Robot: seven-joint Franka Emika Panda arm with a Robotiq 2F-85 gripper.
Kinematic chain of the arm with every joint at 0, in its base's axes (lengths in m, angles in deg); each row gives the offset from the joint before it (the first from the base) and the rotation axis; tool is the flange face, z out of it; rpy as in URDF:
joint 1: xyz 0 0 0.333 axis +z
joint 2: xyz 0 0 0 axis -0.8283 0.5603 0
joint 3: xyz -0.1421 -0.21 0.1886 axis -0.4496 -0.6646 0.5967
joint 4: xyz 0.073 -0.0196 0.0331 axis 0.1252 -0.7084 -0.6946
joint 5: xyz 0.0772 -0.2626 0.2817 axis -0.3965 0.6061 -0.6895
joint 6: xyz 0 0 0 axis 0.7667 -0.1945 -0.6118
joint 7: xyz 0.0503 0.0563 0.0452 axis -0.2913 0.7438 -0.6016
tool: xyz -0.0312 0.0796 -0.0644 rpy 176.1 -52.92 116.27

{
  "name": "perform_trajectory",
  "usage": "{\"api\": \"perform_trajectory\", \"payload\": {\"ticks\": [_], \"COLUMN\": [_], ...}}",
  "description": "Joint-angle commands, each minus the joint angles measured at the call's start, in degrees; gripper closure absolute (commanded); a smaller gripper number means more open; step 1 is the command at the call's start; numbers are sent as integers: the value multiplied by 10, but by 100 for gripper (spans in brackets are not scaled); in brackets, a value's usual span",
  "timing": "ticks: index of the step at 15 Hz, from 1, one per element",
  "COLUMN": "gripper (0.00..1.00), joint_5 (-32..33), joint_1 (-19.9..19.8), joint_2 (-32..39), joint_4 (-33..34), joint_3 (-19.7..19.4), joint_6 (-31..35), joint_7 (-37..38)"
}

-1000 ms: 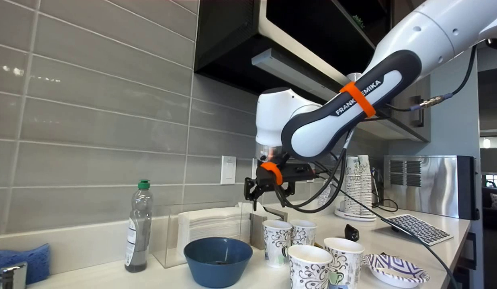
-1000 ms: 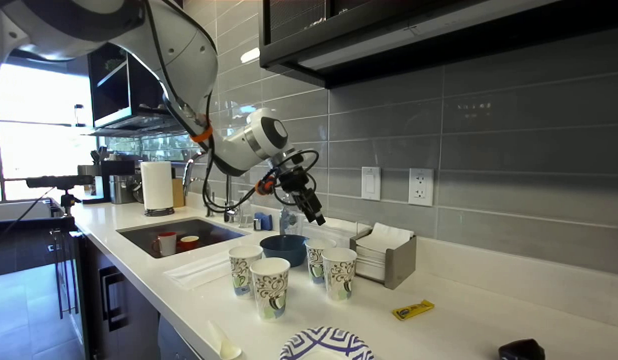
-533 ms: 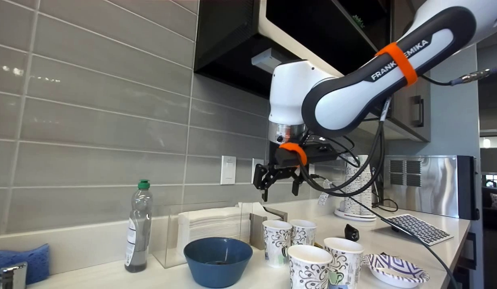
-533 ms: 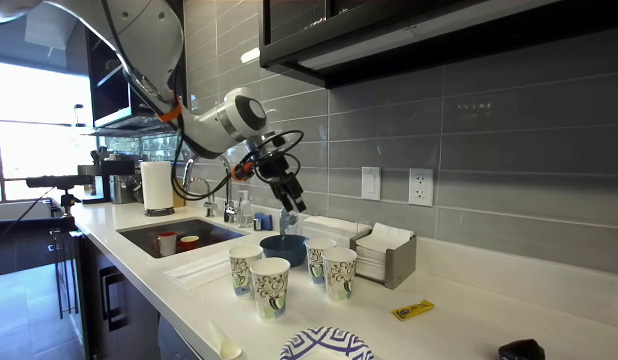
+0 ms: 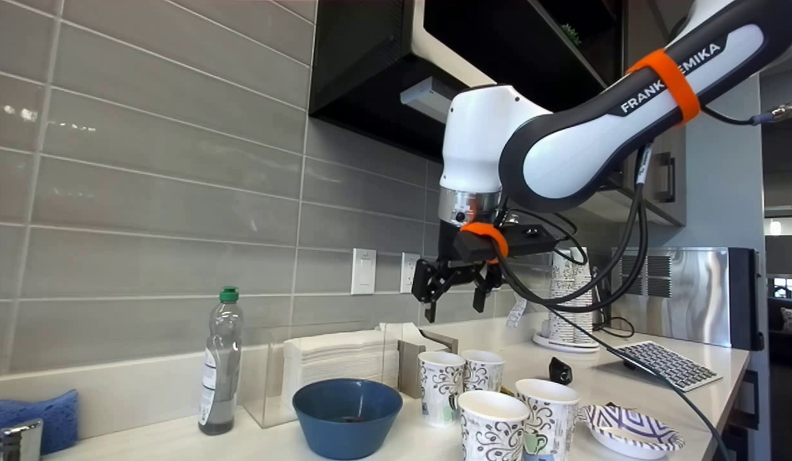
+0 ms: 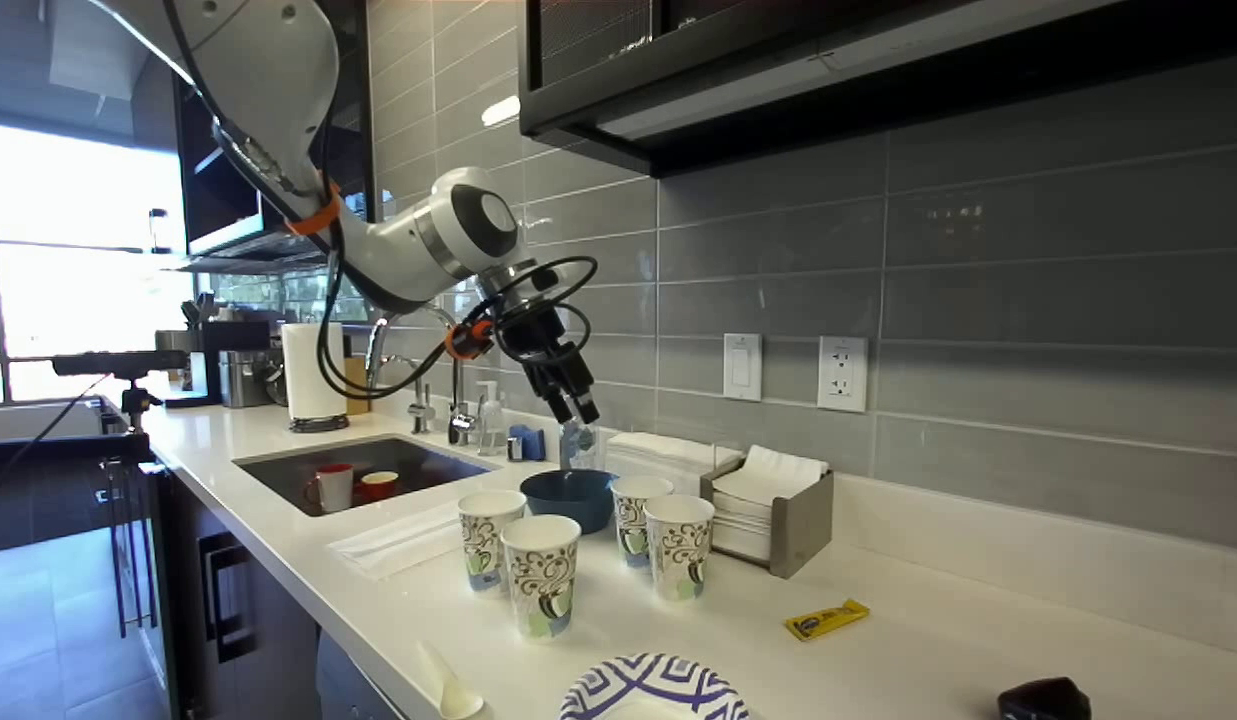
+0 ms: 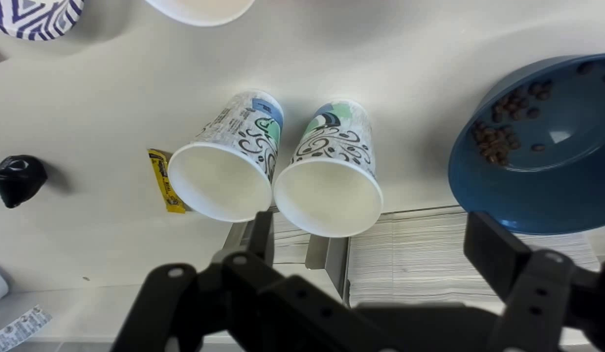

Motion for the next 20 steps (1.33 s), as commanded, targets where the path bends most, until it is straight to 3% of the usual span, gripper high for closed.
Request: {"api": "perform_trajectory", "payload": {"ticks": [1, 9, 20], "gripper": [0, 0, 0], "joint_5": [-12, -57, -218], "joint_1": [-19, -23, -23], "joint_2": [-4, -51, -74], "joint_4": [-10, -69, -110], "joint_3": [20, 28, 34], "joint_6": [-8, 18, 8], "joint_7": [-19, -45, -176]}}
